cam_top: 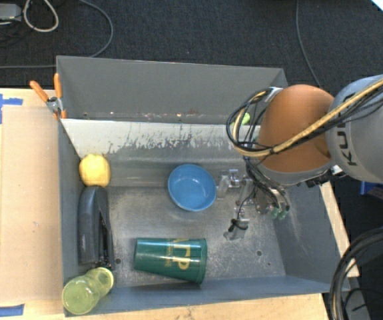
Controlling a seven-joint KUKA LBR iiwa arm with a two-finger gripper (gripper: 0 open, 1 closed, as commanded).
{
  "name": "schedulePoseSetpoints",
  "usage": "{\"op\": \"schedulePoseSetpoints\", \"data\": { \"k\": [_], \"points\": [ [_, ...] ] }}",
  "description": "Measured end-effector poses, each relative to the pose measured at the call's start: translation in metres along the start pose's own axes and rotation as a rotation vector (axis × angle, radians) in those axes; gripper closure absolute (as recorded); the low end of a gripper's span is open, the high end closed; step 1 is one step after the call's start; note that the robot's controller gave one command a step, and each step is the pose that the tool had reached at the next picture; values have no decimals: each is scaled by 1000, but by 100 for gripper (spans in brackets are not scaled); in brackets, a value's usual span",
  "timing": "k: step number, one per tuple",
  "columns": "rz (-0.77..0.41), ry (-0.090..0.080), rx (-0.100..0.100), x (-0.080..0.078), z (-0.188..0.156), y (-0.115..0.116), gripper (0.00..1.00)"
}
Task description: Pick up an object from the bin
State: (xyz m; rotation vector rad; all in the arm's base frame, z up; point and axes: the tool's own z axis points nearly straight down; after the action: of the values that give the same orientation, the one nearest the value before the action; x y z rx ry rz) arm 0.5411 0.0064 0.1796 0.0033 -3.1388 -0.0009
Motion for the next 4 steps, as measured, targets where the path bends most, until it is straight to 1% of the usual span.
{"op": "schedulePoseSetpoints", "data": {
  "k": [1, 2, 3, 4],
  "points": [
    [0, 0, 0, 0, 0, 0, 0],
    [408, 6, 0, 0, 24, 2, 0],
    [274, 4, 0, 6, 25, 21, 0],
    [298, 1, -1, 3, 30, 20, 0]
  ]
}}
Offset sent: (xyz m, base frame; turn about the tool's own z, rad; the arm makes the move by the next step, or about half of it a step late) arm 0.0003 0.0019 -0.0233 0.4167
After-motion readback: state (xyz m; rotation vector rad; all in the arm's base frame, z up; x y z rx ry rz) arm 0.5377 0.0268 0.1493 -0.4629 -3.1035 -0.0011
